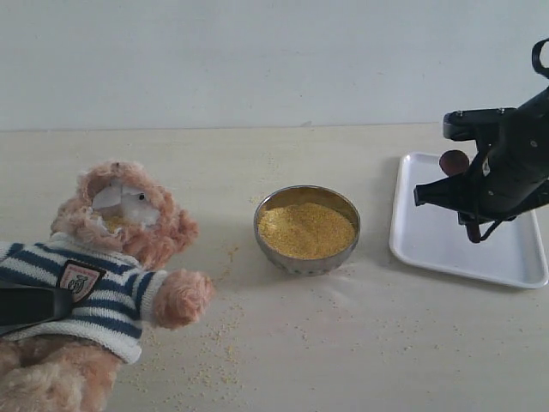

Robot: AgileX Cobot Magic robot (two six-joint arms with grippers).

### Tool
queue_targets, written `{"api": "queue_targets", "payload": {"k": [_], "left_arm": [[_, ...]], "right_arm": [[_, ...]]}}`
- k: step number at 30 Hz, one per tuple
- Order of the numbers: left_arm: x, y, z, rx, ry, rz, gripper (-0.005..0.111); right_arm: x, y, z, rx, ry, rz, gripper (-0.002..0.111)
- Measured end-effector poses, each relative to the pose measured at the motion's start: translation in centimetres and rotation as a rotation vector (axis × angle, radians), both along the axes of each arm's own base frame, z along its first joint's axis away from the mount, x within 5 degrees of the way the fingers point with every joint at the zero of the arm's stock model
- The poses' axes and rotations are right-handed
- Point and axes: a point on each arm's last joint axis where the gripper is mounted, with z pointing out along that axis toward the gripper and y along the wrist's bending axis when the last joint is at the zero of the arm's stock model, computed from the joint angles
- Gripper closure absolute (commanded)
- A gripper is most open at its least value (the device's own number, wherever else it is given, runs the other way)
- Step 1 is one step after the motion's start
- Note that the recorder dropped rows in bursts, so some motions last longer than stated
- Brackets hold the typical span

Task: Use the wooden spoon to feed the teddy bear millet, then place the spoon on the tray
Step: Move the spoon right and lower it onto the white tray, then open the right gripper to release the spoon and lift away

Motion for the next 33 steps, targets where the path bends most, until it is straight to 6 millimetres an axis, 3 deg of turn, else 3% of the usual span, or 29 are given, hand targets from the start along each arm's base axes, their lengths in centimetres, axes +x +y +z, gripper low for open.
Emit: {"api": "queue_targets", "payload": {"k": [8, 23, 29, 33], "left_arm": [[0.0, 0.0, 0.0, 0.000, 0.000, 0.000, 0.102], [0.0, 0.0, 0.0, 0.000, 0.000, 0.000, 0.102], [0.0, 0.0, 0.0, 0.000, 0.000, 0.000, 0.102], [0.0, 0.0, 0.0, 0.000, 0.000, 0.000, 0.102]], "right_arm": [[0.4, 0.0, -2.1, -0.006, 0.038, 0.011, 0.107], [0.7, 0.3, -3.3, 0.020, 0.037, 0.013, 0.106], [0.8, 0.4, -3.3, 0.034, 0.027, 0.011, 0.077], [0.8, 0.4, -3.4, 0.035, 0.028, 0.010, 0.074]]}}
